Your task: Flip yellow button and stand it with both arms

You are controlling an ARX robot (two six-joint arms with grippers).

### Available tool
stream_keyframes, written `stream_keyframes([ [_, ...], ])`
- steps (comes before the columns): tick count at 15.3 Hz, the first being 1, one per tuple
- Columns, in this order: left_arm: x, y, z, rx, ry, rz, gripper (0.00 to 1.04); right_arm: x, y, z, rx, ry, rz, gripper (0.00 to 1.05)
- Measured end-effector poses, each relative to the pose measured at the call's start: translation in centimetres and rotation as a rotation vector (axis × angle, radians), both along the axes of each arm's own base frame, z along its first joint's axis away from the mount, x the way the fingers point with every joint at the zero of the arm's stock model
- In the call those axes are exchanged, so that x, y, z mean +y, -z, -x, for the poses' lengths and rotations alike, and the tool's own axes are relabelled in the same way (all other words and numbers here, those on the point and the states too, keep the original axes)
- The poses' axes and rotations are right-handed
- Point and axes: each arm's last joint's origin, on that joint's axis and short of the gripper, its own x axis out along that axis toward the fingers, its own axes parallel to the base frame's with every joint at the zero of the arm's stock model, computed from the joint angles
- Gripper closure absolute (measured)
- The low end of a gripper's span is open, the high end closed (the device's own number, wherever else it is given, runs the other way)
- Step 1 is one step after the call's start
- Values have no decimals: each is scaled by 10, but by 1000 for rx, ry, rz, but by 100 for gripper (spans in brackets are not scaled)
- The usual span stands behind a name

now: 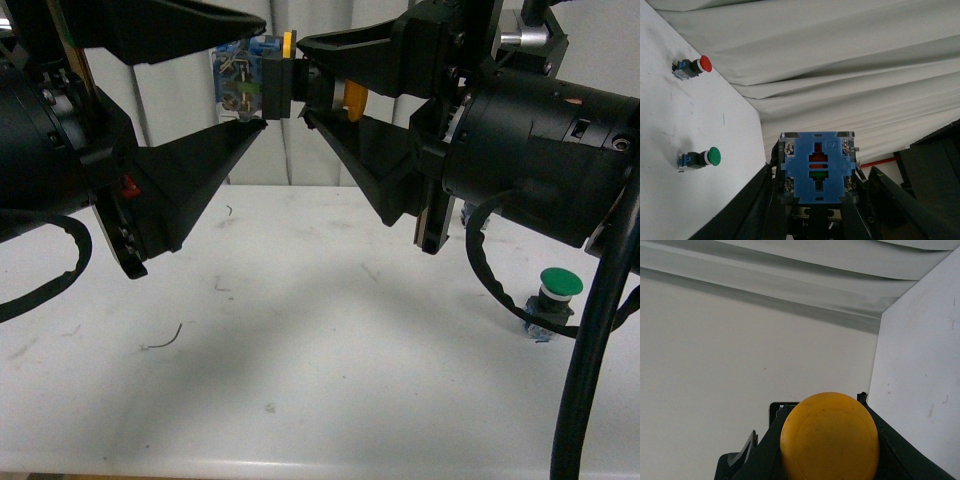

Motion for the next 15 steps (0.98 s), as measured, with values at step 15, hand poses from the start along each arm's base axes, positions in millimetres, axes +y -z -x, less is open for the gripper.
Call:
stream_keyframes([
  [15, 132, -44, 81, -465, -405, -699, 7, -36, -9, -14, -64, 163, 20, 70],
])
